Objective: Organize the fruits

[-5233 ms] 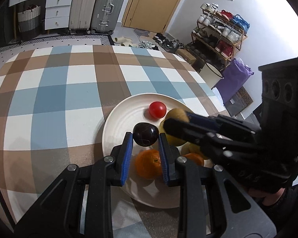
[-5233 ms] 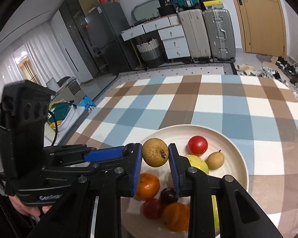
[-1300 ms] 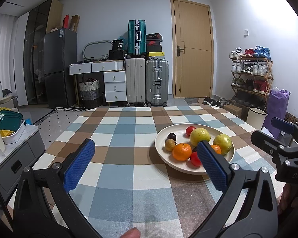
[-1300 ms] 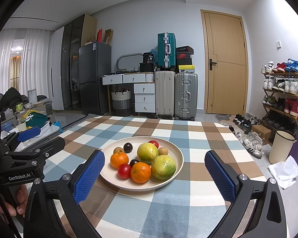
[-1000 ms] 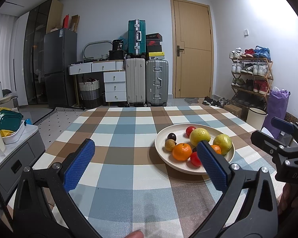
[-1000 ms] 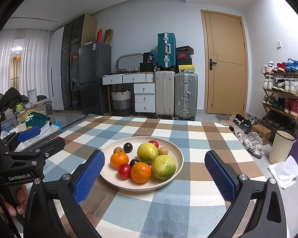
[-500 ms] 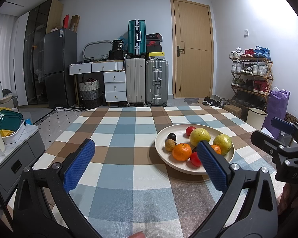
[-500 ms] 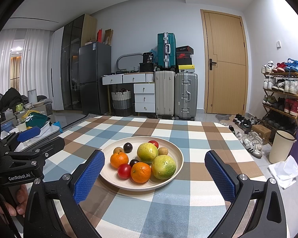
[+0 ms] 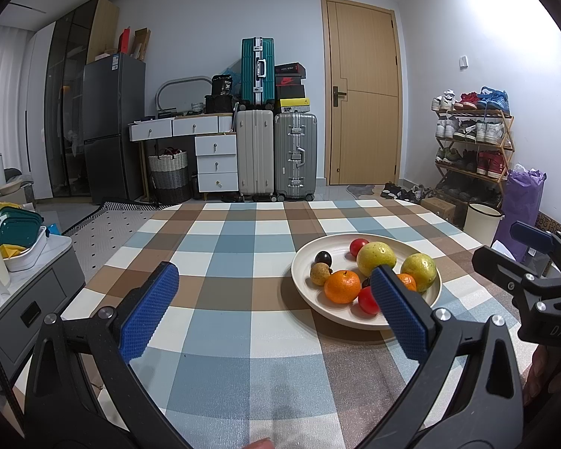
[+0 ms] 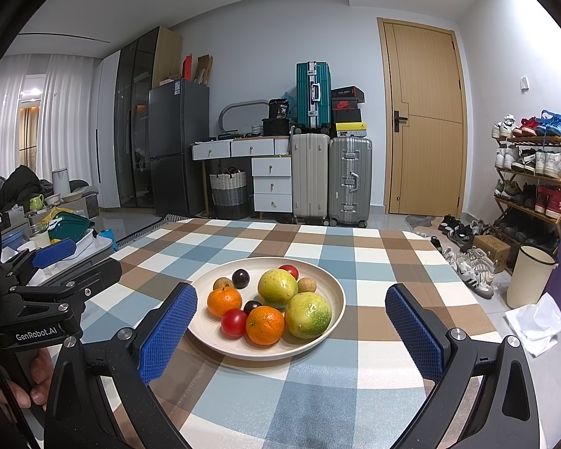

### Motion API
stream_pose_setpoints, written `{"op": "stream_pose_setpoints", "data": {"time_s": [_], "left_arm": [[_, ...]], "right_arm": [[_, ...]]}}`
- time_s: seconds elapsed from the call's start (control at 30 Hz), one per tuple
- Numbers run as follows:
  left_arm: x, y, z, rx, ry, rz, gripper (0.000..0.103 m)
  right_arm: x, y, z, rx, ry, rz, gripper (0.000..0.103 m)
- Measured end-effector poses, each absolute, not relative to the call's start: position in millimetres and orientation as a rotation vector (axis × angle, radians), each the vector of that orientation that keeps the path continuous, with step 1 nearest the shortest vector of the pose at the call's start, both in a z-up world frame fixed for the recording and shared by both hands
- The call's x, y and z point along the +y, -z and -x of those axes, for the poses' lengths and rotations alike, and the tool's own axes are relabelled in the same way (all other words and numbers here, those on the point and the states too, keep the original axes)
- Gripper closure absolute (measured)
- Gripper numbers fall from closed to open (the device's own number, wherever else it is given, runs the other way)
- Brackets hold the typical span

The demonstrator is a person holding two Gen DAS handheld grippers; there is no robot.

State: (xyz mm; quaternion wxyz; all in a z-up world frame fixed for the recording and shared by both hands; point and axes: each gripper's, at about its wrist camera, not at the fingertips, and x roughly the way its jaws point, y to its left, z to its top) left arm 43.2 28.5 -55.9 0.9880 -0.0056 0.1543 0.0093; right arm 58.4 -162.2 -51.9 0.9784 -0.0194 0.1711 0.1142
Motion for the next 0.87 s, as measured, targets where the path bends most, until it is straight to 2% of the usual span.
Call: {"op": "stream_pose_setpoints", "data": {"time_s": [0.87], "left_arm": [[28.9, 54.1, -41.5, 0.309, 0.002, 0.009, 0.001]], "right_arm": [[-162.4, 51.4, -58.0, 0.345, -0.23, 0.039, 0.0]]}}
